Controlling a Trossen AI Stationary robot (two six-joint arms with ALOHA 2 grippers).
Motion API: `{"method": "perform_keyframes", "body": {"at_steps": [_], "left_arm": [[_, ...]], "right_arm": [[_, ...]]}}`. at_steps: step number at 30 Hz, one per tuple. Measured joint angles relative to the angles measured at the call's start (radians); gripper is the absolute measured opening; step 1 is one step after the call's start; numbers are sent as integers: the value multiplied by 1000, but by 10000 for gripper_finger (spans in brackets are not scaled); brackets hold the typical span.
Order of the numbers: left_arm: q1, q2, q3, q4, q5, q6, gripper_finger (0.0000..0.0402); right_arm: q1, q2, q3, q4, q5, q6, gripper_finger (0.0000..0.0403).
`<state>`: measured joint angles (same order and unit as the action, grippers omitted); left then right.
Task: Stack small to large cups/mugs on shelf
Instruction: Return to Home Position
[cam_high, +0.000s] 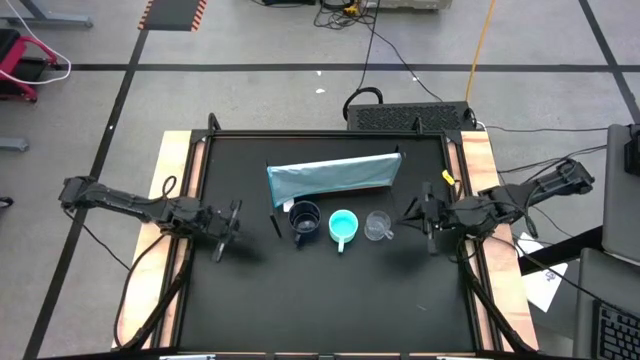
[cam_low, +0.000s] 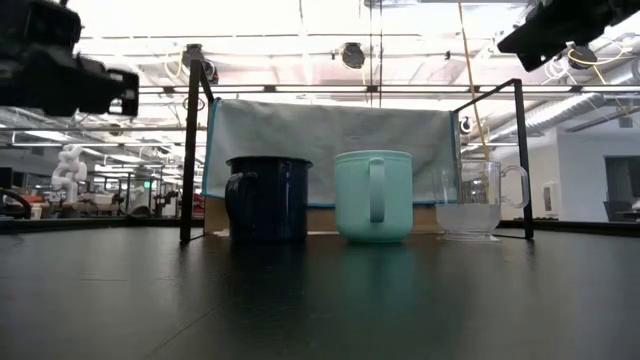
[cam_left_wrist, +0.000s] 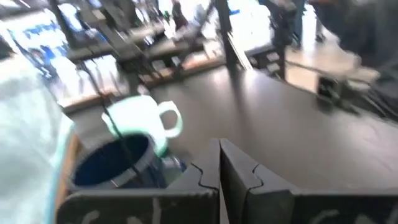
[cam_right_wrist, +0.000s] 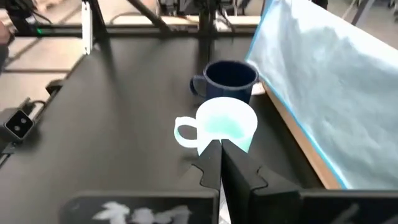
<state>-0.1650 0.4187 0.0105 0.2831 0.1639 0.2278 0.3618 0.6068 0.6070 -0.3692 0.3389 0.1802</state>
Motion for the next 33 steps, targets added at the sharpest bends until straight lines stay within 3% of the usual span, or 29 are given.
{"method": "perform_keyframes", "body": {"at_steps": [4,12,17,24,33], "left_arm": [[-5,0,0,119,-89,1,3],[-5,-1,66,117,-167,72,1],[-3,-2,80,111,-170,92,1],[10,-1,80,71,-174,64,1],[10,-2,80,81,-174,58,1]], "right_arm": [[0,-61,-54,77,0,-43,0],[-27,-173,-118,116,80,-97,0],[-49,-230,-144,114,66,-116,0],[-49,-279,-150,119,-55,-152,0],[-49,-337,-226,194,-56,-170,0]]}}
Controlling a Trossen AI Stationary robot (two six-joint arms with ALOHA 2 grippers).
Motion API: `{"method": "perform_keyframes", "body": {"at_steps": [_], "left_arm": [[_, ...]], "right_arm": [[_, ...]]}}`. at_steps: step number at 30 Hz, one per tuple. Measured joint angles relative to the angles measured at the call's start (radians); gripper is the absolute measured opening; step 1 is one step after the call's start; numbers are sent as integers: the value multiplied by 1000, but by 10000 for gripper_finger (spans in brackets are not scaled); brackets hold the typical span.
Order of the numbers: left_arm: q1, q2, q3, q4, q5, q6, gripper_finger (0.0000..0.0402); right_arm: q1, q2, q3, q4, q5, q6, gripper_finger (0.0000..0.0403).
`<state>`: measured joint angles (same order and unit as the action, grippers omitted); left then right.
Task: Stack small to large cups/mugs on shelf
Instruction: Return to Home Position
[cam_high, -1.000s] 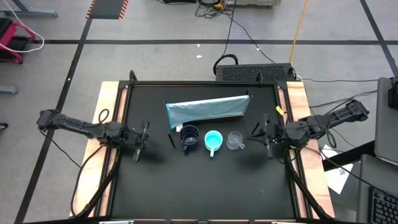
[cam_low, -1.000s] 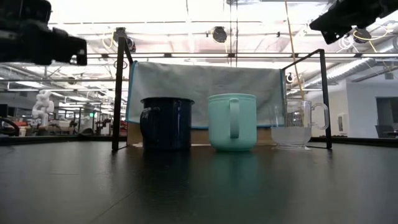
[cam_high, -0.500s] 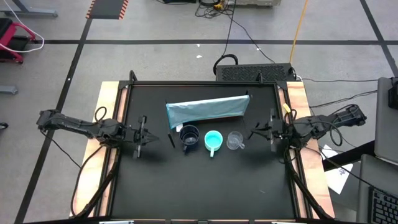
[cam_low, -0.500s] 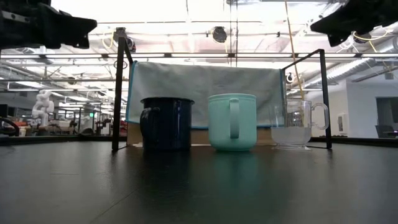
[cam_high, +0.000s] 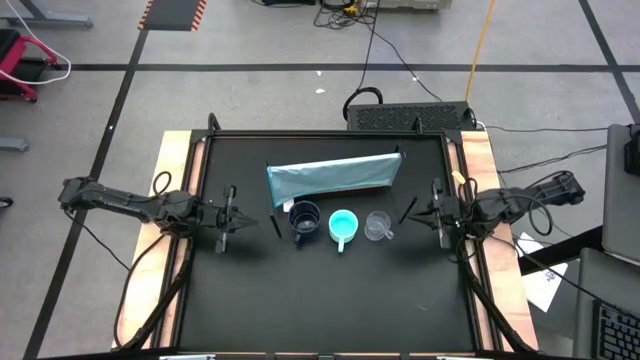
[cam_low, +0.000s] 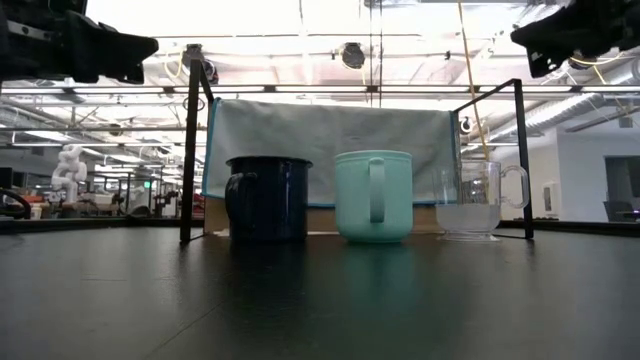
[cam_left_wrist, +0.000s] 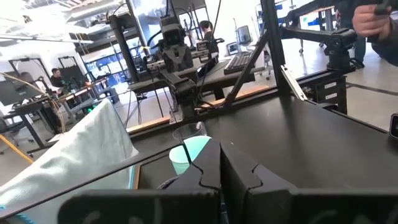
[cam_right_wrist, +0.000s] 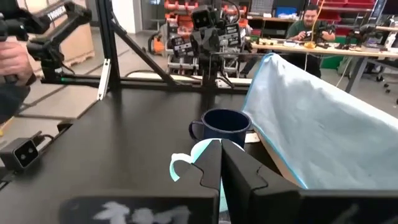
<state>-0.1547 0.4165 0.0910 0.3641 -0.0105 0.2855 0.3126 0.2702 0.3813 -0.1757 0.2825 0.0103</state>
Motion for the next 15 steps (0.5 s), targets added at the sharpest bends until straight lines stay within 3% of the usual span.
{"method": "perform_keyframes", "body": {"at_steps": [15], "left_arm": [[0,-121,0,-69,-26,-27,0]], "right_arm": [[1,-203,-141,103,-26,22,0]]}}
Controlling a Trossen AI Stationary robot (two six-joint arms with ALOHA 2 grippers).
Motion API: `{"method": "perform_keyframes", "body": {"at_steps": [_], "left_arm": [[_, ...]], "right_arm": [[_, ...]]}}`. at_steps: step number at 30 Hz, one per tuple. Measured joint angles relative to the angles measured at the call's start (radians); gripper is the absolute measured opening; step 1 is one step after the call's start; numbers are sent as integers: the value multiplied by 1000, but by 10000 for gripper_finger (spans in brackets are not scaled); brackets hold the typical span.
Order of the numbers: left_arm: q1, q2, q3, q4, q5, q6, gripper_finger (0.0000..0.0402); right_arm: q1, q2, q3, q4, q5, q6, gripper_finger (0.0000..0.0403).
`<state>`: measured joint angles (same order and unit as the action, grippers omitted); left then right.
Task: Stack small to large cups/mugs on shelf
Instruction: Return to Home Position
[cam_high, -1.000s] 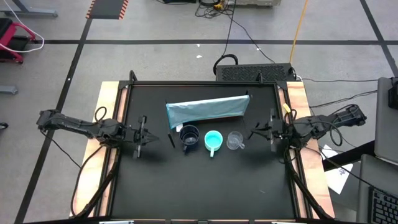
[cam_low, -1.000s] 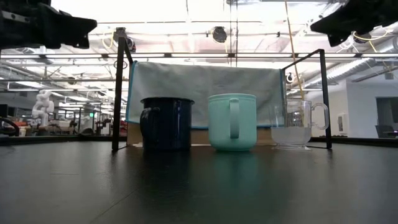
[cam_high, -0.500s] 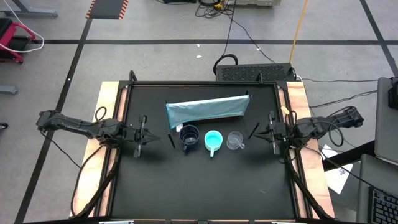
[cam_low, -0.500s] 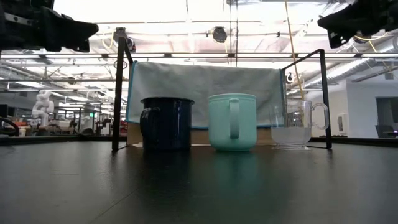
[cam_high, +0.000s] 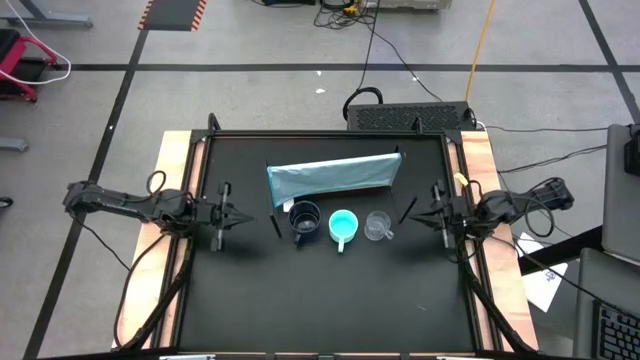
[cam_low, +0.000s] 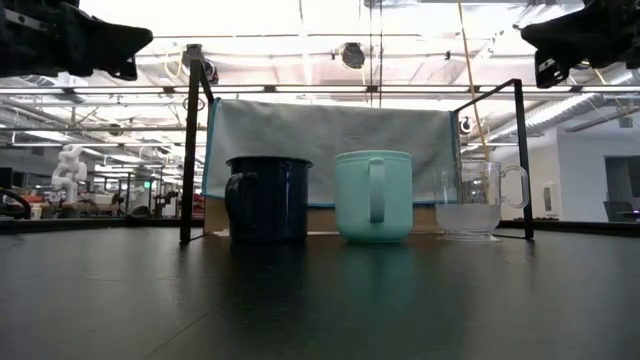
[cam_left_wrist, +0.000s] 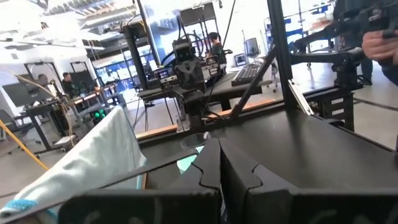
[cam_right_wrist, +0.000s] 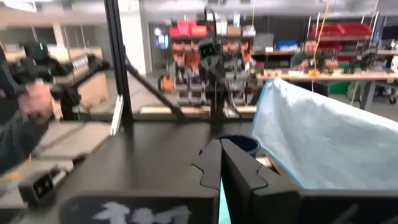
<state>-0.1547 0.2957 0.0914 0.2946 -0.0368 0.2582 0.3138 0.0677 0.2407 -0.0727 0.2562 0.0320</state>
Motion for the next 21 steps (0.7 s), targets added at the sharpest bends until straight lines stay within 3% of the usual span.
{"method": "perform_keyframes", "body": {"at_steps": [5,9,15,21], "left_arm": [[0,-11,0,-31,-17,-10,0],[0,-11,0,-38,-26,-9,0],[0,-11,0,-66,-26,-11,0],[0,-11,0,-84,-26,-13,1]], "right_arm": [[0,-33,-99,120,14,-5,0],[0,-37,-140,160,83,-4,0],[17,-36,-187,328,84,-46,0],[31,-24,-191,314,146,-96,0]]}}
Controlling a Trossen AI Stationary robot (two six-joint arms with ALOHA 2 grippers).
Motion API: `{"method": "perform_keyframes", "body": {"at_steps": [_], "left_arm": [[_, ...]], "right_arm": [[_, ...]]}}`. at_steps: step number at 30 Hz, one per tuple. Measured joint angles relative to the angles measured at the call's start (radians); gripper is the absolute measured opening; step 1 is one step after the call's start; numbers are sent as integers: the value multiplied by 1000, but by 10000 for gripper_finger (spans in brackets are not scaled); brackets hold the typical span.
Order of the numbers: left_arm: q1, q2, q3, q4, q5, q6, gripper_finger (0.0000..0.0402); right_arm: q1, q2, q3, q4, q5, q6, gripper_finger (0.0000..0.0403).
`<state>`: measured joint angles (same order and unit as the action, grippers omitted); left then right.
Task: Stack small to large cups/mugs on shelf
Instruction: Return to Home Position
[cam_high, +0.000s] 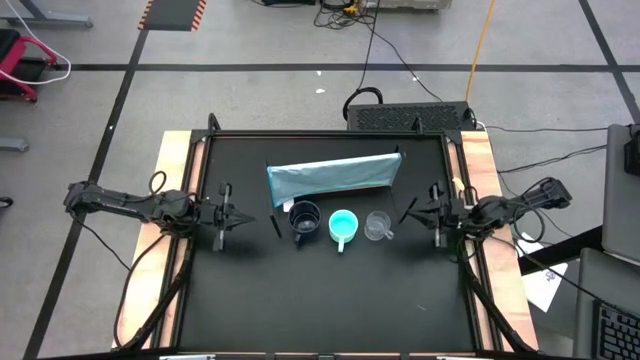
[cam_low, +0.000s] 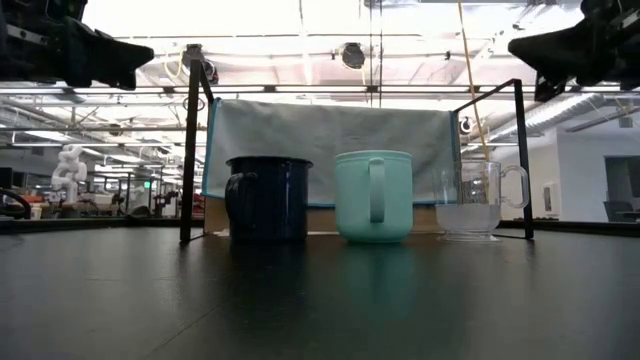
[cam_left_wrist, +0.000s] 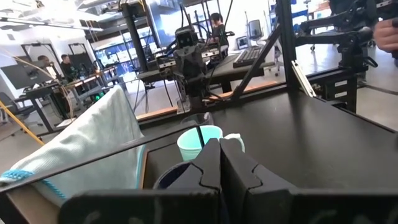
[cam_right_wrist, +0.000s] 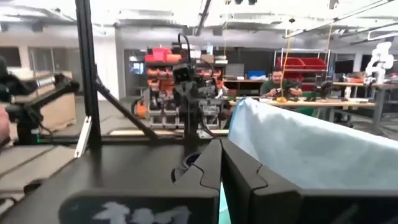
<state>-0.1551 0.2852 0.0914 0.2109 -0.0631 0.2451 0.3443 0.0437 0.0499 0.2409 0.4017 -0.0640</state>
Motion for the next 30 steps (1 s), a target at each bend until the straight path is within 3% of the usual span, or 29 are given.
{"method": "perform_keyframes", "body": {"at_steps": [20,26,30], "left_arm": [[0,1,0,-5,11,-63,1],[0,1,0,-7,12,-72,2],[0,1,0,-6,33,-72,1]], "right_arm": [[-84,7,6,-67,-43,5,0],[-84,7,6,-68,-190,4,0],[-83,7,6,-77,-199,29,0]]}}
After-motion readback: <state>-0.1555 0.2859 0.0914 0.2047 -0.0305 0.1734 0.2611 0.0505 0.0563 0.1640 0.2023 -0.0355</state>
